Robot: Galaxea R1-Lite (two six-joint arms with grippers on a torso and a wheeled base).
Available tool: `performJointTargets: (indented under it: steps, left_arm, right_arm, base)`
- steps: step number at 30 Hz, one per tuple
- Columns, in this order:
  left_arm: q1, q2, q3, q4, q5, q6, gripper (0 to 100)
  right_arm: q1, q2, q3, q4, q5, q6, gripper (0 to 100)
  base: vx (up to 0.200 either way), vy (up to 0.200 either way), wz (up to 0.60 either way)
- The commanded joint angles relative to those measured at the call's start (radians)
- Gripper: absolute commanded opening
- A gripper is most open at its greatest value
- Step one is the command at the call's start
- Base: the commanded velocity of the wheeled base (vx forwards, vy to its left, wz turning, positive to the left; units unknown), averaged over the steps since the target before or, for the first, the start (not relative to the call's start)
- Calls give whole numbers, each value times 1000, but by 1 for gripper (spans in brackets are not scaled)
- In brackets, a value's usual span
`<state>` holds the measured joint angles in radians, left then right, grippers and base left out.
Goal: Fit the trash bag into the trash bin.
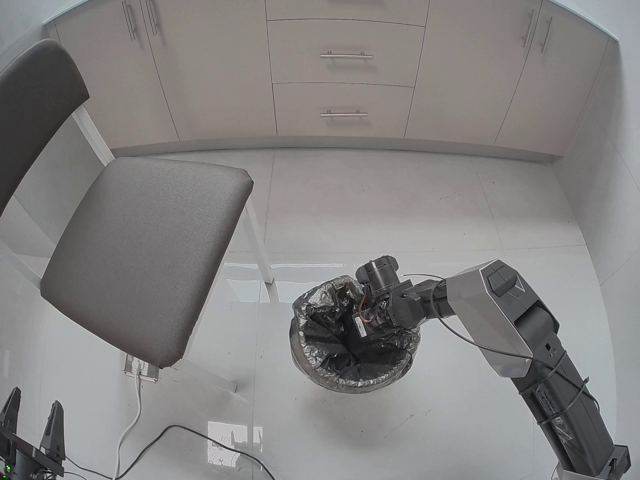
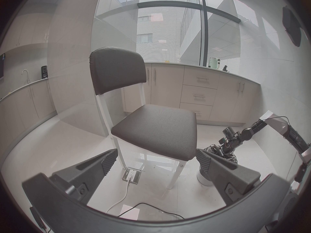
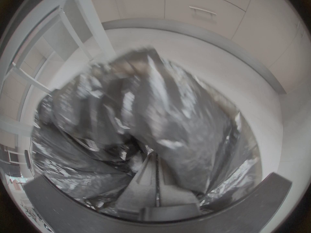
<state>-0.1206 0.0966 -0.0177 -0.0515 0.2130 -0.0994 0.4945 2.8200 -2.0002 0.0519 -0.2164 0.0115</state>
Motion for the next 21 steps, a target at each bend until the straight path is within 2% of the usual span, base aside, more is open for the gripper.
performJointTargets:
  steps: [1,6,14,15,16,21]
  left_arm:
    - [-1,2,16,-1,0,0,100]
    - [-1,2,16,-1,0,0,100]
    - [-1,2,18,-4,9,13,100]
    - [-1,2,18,-7,71,23,100]
    - [-1,2,18,-7,97,36,100]
    - [-2,2,18,-5,108,73,100]
  right_arm:
    - [-16,33,0,-3,0,4,0]
    - [-16,35,0,-7,-1,5,0]
    - [36,-36,0,11,-23,5,0]
    - [53,-71,0,25,-24,5,0]
    - [58,-88,0,32,-24,5,0]
    - [92,-186,0,80,-24,5,0]
  base:
    - [0,0,0]
    - [0,0,0]
    - [0,0,0]
    - [0,0,0]
    - [0,0,0]
    - [0,0,0]
